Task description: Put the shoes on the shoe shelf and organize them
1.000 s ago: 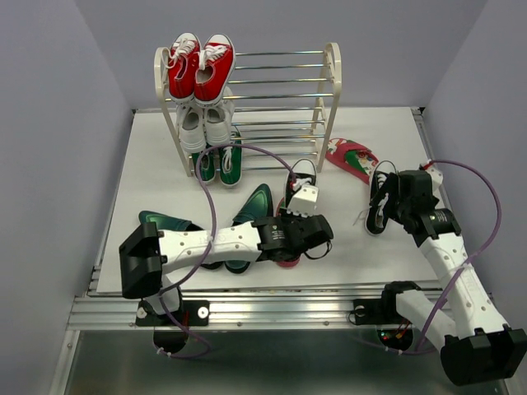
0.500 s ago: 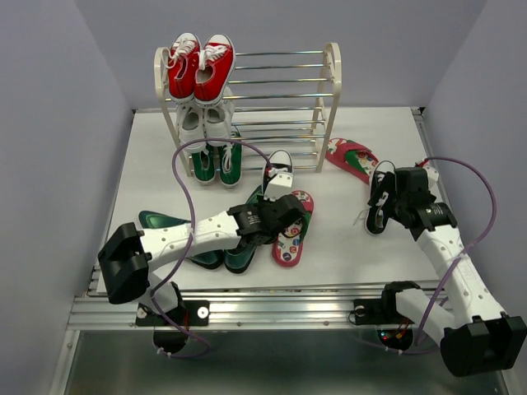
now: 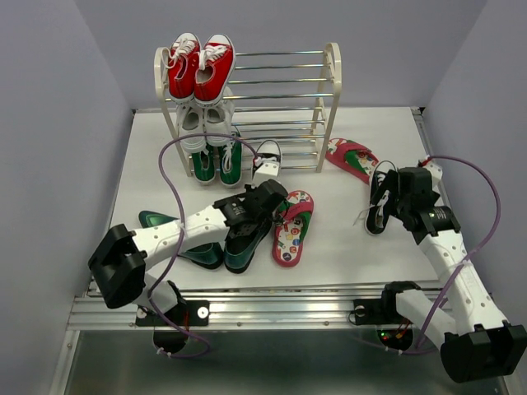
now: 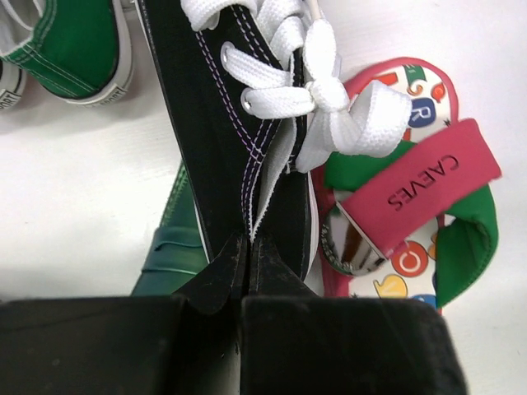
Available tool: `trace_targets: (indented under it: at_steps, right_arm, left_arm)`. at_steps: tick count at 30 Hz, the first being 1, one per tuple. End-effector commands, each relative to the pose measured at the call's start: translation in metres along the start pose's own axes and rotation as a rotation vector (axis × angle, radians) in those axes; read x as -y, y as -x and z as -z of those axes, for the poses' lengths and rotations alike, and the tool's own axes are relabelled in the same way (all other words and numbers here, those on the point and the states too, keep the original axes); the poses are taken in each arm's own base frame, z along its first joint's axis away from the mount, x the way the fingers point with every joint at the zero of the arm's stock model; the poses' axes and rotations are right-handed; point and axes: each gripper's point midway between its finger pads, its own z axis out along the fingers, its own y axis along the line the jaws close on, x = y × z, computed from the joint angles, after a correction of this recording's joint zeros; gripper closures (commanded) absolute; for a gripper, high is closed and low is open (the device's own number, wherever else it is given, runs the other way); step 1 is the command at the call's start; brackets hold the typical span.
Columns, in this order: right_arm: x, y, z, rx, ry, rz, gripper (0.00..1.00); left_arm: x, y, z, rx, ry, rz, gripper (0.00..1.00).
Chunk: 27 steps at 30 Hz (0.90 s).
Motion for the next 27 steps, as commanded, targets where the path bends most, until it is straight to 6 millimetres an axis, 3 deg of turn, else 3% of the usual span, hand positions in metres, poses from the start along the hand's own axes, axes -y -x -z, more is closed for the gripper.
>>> trace_targets:
  at_steps: [1, 15, 23, 27]
  right_arm:
    - [-0.01, 0.033, 0.008, 0.098, 0.03, -0.015, 0.0]
    - [-0.013, 0.034, 0.004, 0.093, 0.034, 0.009, 0.0]
    - [-0.017, 0.036, 0.001, 0.083, 0.039, 0.021, 0.0]
    - [-0.019, 0.033, -0.001, 0.066, 0.046, 0.036, 0.0]
  left_arm:
    - [-0.002, 0.055, -0.003, 0.138, 0.008, 0.072, 1.0]
    - [-0.008, 0.091, -0.038, 0.182, 0.123, 0.142, 1.0]
    - [-0.028, 0.108, -0.058, 0.203, 0.177, 0.162, 1.0]
    - [-0.026, 0.115, -0.064, 0.22, 0.176, 0.128, 1.0]
